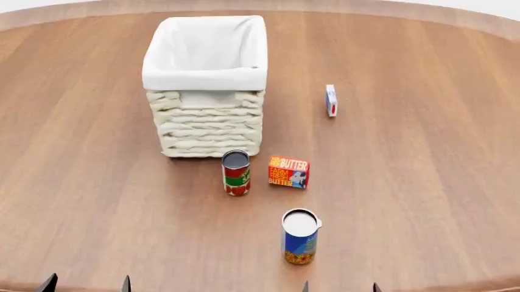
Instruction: Pick up the alphabet soup and put it in the basket.
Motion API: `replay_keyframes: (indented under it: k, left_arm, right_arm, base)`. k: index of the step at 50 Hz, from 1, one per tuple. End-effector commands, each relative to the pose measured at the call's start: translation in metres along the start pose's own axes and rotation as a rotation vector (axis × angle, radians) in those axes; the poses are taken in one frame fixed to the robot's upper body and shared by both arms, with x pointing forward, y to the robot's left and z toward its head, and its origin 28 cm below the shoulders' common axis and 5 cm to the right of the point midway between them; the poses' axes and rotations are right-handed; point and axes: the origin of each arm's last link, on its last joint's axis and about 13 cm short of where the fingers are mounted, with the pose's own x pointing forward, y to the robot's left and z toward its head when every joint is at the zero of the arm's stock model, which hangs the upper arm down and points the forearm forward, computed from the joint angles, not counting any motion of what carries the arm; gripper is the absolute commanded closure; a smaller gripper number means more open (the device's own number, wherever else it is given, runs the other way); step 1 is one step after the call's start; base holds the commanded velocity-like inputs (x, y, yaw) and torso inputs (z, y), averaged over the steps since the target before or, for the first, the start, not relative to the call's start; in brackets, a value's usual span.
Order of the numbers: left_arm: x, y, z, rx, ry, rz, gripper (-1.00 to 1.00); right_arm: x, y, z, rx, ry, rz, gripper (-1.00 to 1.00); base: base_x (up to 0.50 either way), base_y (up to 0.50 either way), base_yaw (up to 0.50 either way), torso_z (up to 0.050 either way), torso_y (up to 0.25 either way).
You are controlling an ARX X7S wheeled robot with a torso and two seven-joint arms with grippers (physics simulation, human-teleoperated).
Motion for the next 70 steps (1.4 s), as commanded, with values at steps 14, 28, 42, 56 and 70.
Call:
replay_keyframes:
  k: [14, 28, 42, 56, 70]
  left_arm:
    - [-0.021, -0.001, 0.048, 0.018, -0.106, 0.017, -1.00]
    - [-0.058, -0.003, 0.105, 0.058, -0.273, 0.025, -1.00]
    - [-0.079, -0.007, 0.126, 0.097, -0.343, 0.016, -1.00]
    - [-0.081, -0.007, 0.127, 0.103, -0.347, 0.017, -1.00]
    - [-0.080, -0.009, 0.125, 0.108, -0.340, 0.012, -1.00]
  right_arm:
    - [-0.010, 0.001, 0.046, 0.039, -0.137, 0.008, -1.00]
    - [-0.029, 0.001, 0.100, 0.061, -0.288, 0.022, -1.00]
    - [-0.043, 0.006, 0.125, 0.106, -0.353, 0.073, -1.00]
    - [-0.045, 0.006, 0.125, 0.107, -0.351, 0.074, -1.00]
    - [-0.046, 0.004, 0.127, 0.112, -0.354, 0.067, -1.00]
  base:
    - [0.00, 0.00, 0.00, 0.000, 0.000]
    - [0.00, 0.00, 0.00, 0.000, 0.000]
    - [0.16, 0.00, 0.00, 0.000, 0.000]
    - [0.50, 0.00, 0.00, 0.000, 0.000]
    - [0.50, 0.00, 0.00, 0.000, 0.000]
